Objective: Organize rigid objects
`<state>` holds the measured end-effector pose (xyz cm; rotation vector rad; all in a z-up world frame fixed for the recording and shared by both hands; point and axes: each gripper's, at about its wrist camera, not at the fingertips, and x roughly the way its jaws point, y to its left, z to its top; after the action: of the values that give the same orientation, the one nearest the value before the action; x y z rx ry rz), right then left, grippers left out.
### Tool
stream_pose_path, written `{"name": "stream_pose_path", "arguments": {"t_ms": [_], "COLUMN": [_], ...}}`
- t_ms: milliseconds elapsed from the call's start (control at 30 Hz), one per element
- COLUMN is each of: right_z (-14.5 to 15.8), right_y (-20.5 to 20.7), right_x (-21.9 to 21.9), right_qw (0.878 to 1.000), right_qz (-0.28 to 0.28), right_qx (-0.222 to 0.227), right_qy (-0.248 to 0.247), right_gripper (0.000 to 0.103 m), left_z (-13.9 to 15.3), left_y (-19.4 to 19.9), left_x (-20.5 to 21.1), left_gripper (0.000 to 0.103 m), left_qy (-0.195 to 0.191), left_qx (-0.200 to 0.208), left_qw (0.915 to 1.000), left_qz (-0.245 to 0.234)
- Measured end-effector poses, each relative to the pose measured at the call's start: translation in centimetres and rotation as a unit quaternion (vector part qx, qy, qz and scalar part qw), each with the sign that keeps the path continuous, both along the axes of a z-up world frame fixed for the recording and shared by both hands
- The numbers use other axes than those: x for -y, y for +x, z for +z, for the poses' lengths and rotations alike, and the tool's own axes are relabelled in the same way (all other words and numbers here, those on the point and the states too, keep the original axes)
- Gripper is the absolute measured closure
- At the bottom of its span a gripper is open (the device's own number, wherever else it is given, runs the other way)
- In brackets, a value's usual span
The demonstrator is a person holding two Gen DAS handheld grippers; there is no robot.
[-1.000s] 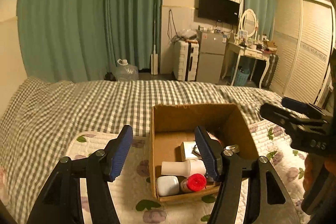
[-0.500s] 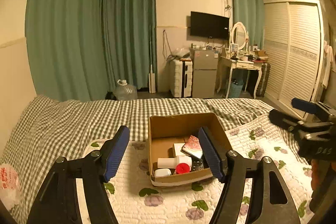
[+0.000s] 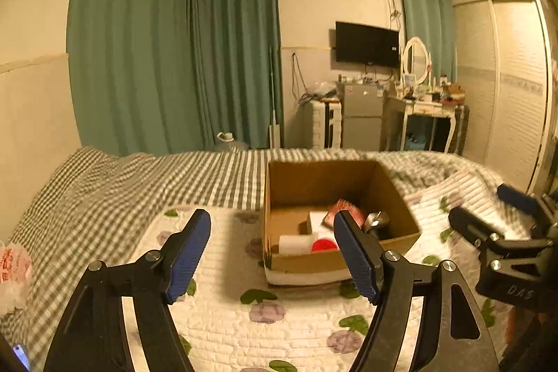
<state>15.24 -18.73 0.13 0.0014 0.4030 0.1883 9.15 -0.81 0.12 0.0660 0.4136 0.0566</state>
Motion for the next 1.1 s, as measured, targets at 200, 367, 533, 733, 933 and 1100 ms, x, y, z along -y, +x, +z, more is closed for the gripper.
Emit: {"name": "stream_pose_path", "arguments": {"t_ms": [200, 367, 533, 733, 933, 1100], "right_z": [-2.3, -2.7, -2.6, -2.4, -2.5, -2.5], "right_y": [1.4, 1.4, 1.2, 0.9, 1.0, 1.0], "right_x": [0.2, 0.7, 0.7, 0.5, 0.6, 0.6], "right_qw": [1.0, 1.0, 1.0, 1.0, 1.0, 1.0], "right_qz": [-0.022, -0.026, -0.026, -0.029, -0.029, -0.029], "right_qx": [-0.008, -0.011, -0.002, 0.006, 0.003, 0.001], "right_qy": [-0.008, 0.0, -0.006, -0.008, -0.007, -0.008], "right_gripper": [0.0, 0.0, 0.0, 0.0, 0.0, 0.0], "left_z": [-2.7, -2.1, -2.2, -2.1, -2.1, -2.1], "left_y": [0.8, 0.0, -0.4, -0.5, -0.3, -0.3], "left_x": [-0.2, -0.2, -0.1, 0.1, 0.1, 0.0], "left_gripper": [0.027, 0.027, 0.027, 0.027, 0.027, 0.027], "left_qy": [0.007, -0.005, -0.008, -0.01, -0.007, -0.007], "left_qx": [-0.012, 0.001, -0.003, -0.003, -0.003, -0.002], "left_qw": [0.9998, 0.9998, 0.9997, 0.9997, 0.9998, 0.9998], "left_qz": [-0.014, -0.02, -0.024, -0.024, -0.017, -0.017]}}
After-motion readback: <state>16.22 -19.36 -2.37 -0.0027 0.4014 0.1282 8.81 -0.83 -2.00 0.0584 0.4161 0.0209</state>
